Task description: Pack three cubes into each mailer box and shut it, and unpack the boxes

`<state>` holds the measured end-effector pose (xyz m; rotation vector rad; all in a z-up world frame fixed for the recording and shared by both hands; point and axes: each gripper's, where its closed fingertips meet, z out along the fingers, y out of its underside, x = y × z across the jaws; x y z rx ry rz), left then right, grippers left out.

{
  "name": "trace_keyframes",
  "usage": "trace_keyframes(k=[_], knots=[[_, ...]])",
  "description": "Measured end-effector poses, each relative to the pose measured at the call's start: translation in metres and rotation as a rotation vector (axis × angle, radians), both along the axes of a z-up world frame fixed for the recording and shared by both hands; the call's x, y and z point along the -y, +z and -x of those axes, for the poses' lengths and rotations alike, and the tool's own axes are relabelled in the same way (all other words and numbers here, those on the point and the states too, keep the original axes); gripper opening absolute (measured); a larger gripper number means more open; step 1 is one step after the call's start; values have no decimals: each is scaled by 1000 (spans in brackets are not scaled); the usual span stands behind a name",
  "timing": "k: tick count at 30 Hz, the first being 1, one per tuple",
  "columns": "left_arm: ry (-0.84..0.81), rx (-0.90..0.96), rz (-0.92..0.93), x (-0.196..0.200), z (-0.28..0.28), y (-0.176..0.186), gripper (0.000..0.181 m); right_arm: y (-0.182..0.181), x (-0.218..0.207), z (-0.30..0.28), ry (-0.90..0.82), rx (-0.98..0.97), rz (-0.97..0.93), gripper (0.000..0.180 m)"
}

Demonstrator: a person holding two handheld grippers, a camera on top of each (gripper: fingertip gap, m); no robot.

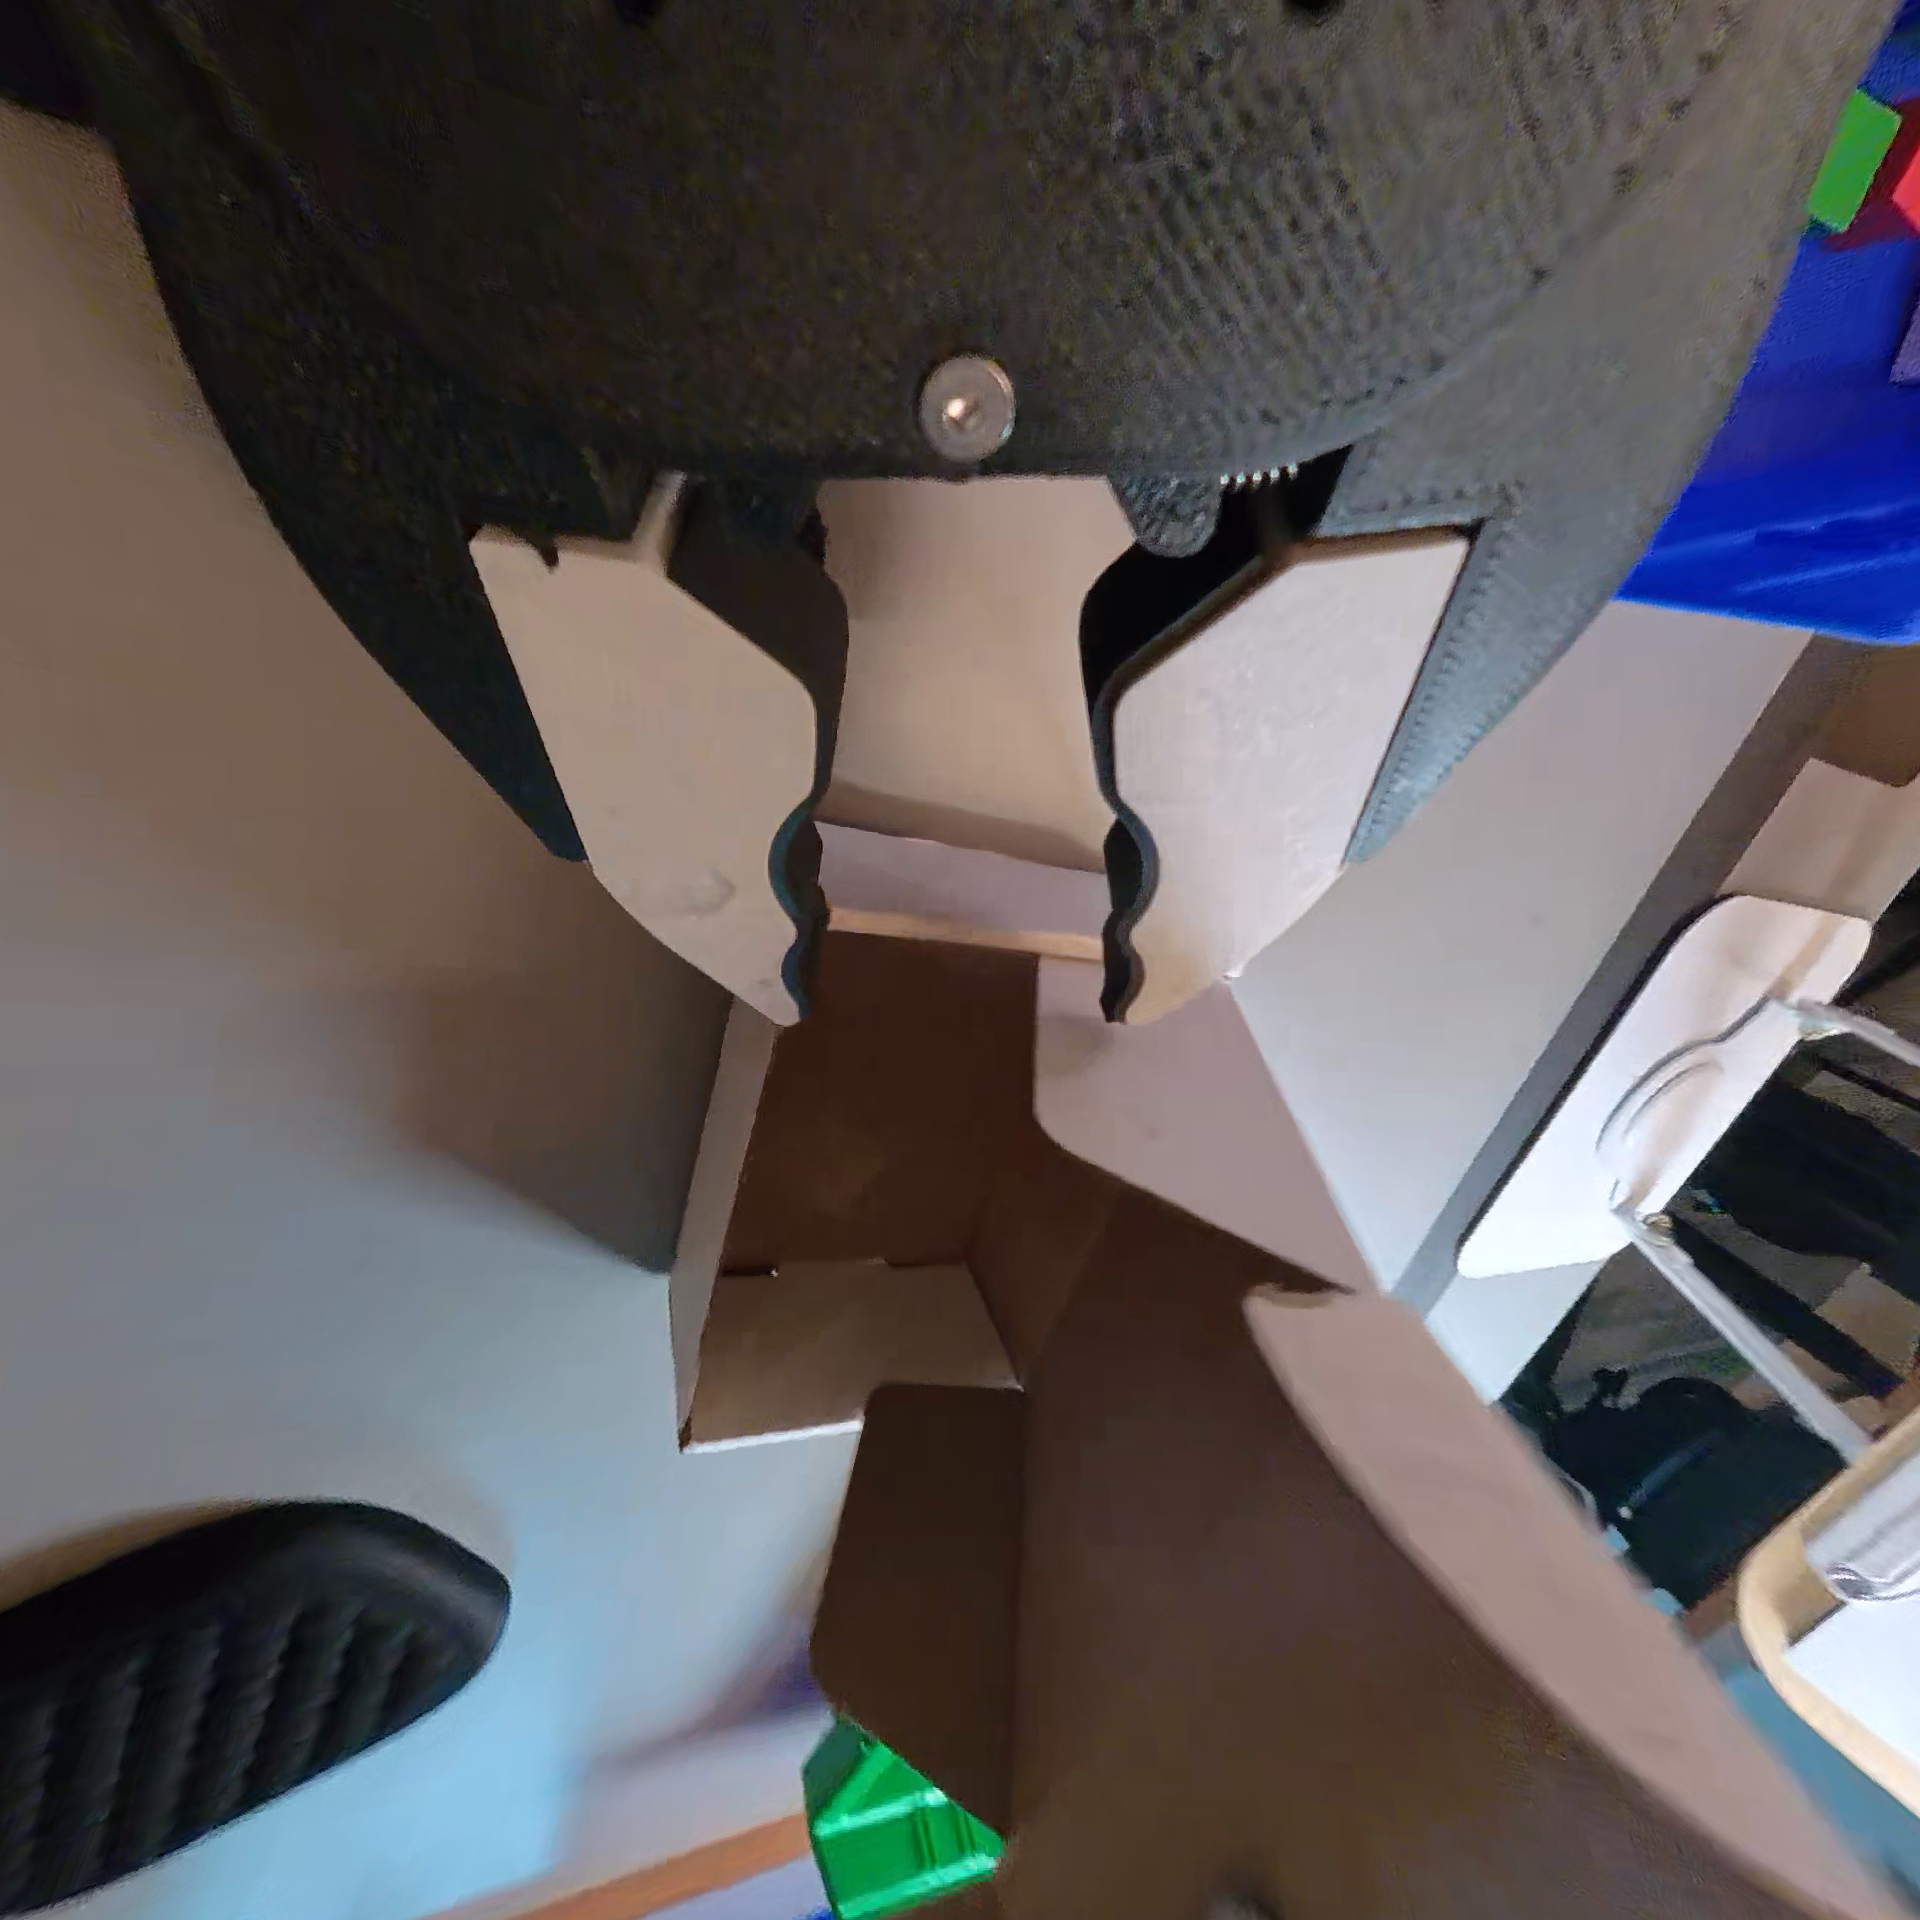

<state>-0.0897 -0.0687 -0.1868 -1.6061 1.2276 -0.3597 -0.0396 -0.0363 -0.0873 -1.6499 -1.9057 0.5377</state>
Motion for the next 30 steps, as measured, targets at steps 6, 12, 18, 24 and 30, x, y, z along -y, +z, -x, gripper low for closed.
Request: trace_keyframes(k=[6,12,18,24,30], knots=[[-73,-107,22,13,-7,-15,20,3,2,2,-35,9,129,1],[-132,-136,61,26,-12,-22,23,12,-38,-1,-90,-10,111,1],[-127,-197,99,25,-13,-40,25,-2,-86,1,-145,65,32,3],[-111,-201,91,23,-12,-40,11,-39,-123,-3,-181,184,-33,2],[-133,-179,106,29,-20,-39,8,-85,-142,-3,-209,263,-33,5]])
